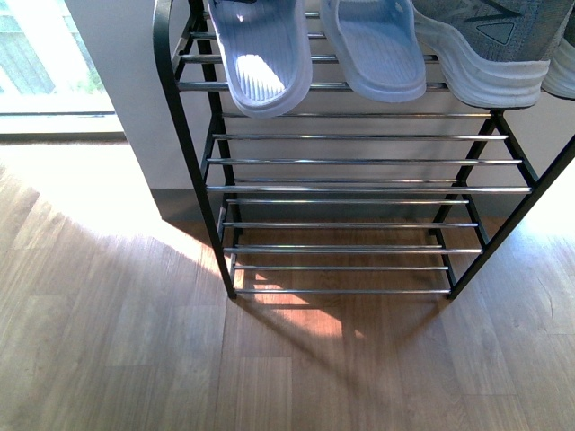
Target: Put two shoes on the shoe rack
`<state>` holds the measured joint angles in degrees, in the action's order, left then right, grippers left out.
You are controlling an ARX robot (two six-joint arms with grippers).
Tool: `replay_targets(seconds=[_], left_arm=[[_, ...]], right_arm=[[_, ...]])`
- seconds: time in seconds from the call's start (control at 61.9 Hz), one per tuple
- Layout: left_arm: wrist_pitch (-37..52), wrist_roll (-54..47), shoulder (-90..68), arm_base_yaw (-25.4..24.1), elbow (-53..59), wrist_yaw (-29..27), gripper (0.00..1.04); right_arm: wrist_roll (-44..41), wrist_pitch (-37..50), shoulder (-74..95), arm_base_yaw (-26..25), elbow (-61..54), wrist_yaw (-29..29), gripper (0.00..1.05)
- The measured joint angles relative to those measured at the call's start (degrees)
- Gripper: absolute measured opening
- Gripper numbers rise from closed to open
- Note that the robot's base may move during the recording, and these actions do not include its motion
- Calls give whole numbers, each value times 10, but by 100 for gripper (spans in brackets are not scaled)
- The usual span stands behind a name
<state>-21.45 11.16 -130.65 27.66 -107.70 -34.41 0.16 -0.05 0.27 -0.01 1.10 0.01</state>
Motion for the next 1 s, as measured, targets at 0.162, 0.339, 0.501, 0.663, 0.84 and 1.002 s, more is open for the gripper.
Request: replay_targets(seconds=[0.162,0.339,0.501,0.663,0.84,1.002], left_arm=[[-28,7,-28,-7,-45,-1,11],[-20,7,-31,-6,-50,1,40],[23,12,5,3,-4,32,67],[167,45,193,49,201,64,95],[403,-9,428,87,446,13,83],[596,-80,507,19,636,51,58]], right_arm=[[0,0,0,0,0,0,96],[0,0,0,0,0,0,96],[0,0,0,0,0,0,96],[0,0,0,0,0,0,96],[0,0,0,0,0,0,96],[0,0,0,0,0,0,96]])
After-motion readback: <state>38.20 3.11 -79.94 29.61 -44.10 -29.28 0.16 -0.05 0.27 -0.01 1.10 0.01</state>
